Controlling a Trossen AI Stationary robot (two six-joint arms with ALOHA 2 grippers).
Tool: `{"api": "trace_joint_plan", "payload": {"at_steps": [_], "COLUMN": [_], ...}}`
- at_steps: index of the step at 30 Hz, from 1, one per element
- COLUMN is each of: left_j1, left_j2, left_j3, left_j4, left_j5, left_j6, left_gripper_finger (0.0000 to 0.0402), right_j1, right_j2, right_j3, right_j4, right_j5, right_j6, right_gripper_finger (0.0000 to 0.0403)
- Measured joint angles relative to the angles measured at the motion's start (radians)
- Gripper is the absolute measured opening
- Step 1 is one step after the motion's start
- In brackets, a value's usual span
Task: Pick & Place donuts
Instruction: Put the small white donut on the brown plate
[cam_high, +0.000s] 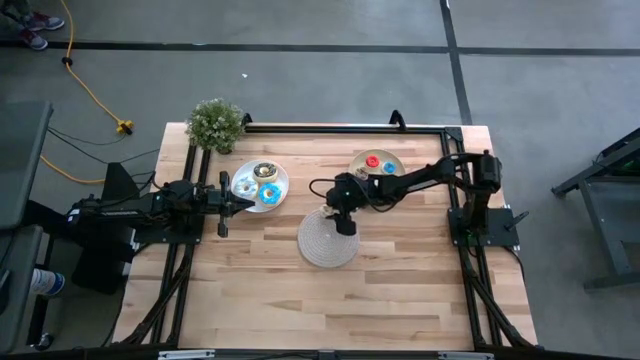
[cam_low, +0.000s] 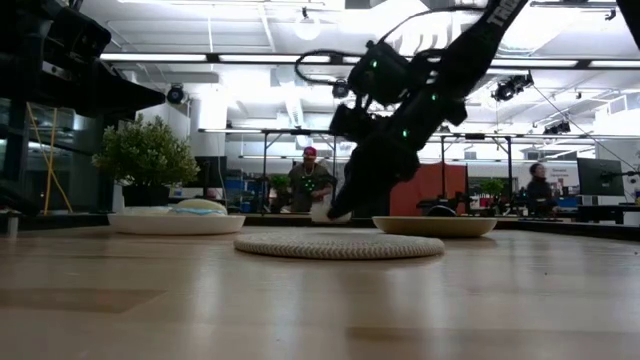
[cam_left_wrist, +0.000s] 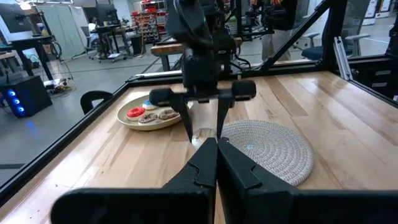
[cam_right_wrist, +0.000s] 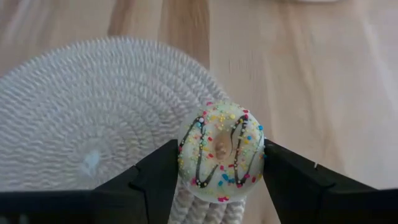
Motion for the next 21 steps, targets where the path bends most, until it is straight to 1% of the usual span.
{"api": "trace_joint_plan", "payload": {"at_steps": [4,11,16,21], "left_j1": [0.000,0.000,0.000,0.000], "left_j2": [0.000,0.000,0.000,0.000], "left_j3": [0.000,0.000,0.000,0.000], "left_j4": [0.000,0.000,0.000,0.000], "left_j5": [0.000,0.000,0.000,0.000], "left_j6": [0.000,0.000,0.000,0.000], "left_gripper_finger": [0.0001,0.0001,0.0001,0.0001], "right_j1": [-0.011,-0.054,-0.083,-0.113], "right_j2": [-0.045,-0.149,-0.236,-0.347], "right_j3": [0.006,-0.009,-0.096,-0.216], "right_j4": [-0.033,-0.170,-0.183,-0.183], "right_j5": [0.004,0.011,0.015,0.027], "right_j6": [0.001,0.004,0.034,0.079], "right_gripper_finger": [0.0213,0.0209,0.0209,0.0210]}}
